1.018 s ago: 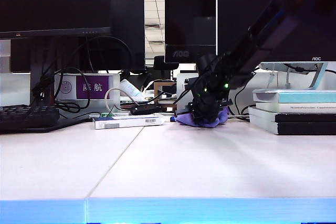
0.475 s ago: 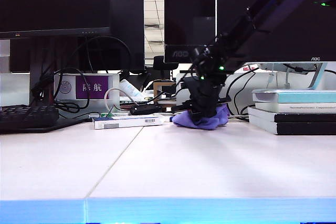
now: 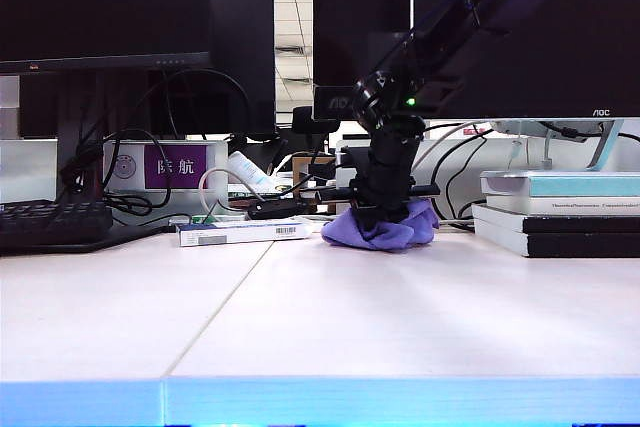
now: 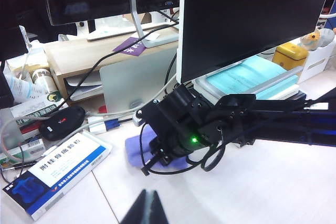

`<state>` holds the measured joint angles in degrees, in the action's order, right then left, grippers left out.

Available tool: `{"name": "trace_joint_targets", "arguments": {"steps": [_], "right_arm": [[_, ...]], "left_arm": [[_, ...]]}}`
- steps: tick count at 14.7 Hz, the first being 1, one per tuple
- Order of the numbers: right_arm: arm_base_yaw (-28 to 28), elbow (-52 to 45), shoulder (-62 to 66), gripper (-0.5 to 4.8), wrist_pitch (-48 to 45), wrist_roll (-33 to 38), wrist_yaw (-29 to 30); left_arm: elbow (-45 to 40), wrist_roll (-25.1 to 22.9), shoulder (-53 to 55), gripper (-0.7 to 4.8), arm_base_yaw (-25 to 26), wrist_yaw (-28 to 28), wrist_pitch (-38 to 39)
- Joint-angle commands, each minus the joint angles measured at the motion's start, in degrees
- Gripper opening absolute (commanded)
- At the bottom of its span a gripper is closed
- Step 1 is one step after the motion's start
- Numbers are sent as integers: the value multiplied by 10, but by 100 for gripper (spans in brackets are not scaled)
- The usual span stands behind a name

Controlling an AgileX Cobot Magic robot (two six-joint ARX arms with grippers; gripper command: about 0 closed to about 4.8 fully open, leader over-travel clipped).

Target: Wipe the table from front to back using the rag.

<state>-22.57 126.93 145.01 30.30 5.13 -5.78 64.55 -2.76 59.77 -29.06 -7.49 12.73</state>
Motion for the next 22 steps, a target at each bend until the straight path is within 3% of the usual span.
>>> {"name": "trace_joint_targets", "arguments": {"steps": [1, 5, 9, 14, 22], "right_arm": [[-3, -11, 9, -6, 96, 2, 10], [-7, -12, 13, -6, 52, 2, 3], [-15, -12, 18, -6, 108, -10, -6], [-17, -12, 20, -6, 44, -11, -5], [-18, -12, 19, -6, 146, -7, -7]], "left_arm": [[3, 2, -2, -5, -1, -3, -9], [3, 2, -2, -5, -1, -3, -9], [3, 2, -2, -5, -1, -3, -11], [3, 2, -4, -5, -1, -3, -10], [3, 2, -4, -5, -1, -3, -14]]}}
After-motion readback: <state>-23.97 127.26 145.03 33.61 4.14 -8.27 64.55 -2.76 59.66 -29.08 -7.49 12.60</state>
